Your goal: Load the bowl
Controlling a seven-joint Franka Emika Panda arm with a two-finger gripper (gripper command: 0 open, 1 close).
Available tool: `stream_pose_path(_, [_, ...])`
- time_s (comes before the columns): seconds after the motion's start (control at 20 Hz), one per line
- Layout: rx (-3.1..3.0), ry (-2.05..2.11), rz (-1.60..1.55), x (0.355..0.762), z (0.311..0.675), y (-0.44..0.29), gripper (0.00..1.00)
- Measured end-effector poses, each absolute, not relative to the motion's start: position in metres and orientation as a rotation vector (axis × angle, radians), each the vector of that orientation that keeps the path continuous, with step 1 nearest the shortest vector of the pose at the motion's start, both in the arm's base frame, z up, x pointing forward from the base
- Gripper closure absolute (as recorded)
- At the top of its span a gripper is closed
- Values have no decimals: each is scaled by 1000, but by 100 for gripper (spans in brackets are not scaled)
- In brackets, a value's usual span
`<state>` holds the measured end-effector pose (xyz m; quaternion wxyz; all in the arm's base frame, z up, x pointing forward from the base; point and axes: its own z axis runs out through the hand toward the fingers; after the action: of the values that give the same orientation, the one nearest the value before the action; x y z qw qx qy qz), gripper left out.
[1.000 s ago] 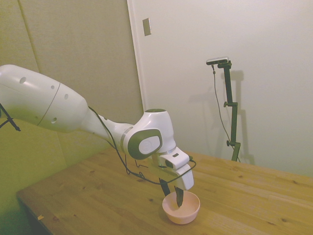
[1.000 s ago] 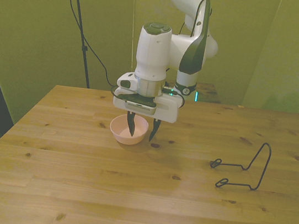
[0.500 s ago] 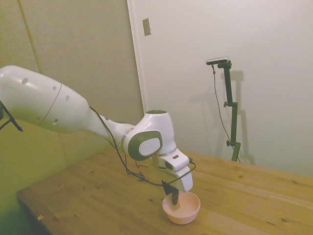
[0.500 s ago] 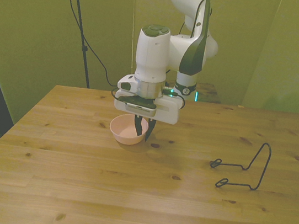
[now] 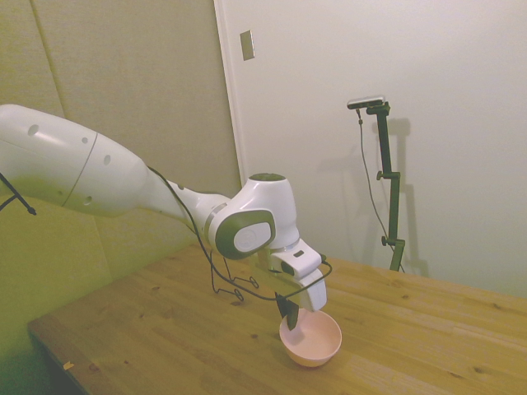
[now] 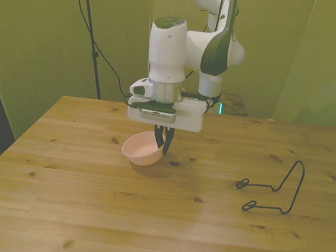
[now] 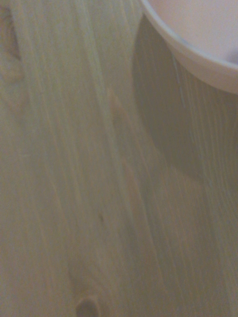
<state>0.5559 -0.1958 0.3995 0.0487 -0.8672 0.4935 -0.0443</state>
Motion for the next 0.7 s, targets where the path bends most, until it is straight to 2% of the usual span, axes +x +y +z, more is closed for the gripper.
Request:
stream_pose_path(0.2, [-2570, 1408, -140, 559, 456, -184, 100])
stream_pose_path(0.4, [-2542, 1274, -133, 581, 506, -134, 100])
stream_pose_path(0.5, [-2551, 1202, -126, 607, 519, -95, 100])
stream_pose_path(0.7, [-2502, 1131, -123, 614, 528, -83, 100])
